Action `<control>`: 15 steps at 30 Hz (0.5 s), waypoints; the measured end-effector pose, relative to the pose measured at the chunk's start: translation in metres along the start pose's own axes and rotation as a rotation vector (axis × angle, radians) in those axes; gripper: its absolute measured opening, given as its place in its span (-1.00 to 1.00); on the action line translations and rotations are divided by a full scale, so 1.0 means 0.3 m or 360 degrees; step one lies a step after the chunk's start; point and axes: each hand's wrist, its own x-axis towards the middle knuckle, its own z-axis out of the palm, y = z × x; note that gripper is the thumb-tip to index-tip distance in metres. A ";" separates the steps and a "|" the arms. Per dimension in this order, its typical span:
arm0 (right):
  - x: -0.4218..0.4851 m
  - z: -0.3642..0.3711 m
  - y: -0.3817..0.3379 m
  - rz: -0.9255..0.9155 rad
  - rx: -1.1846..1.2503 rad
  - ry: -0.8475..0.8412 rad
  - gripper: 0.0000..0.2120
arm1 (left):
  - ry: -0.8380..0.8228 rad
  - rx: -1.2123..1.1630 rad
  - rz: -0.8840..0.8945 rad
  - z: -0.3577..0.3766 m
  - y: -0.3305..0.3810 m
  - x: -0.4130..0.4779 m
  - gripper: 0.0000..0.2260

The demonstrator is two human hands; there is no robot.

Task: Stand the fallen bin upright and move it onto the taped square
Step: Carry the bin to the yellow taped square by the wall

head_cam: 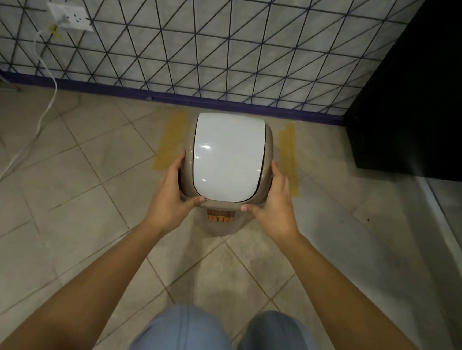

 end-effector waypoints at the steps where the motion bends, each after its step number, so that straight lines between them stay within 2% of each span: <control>1: 0.008 -0.003 0.002 0.0003 -0.0011 -0.0002 0.12 | 0.0004 -0.0006 0.0006 0.001 0.000 0.005 -0.08; 12: 0.183 0.022 -0.019 0.0065 0.0008 -0.0005 0.14 | -0.0120 0.0010 0.0067 -0.057 -0.020 0.178 -0.07; 15: 0.225 0.022 -0.024 0.0072 0.0032 -0.0004 0.13 | -0.0089 0.0154 0.0141 -0.074 -0.032 0.227 -0.07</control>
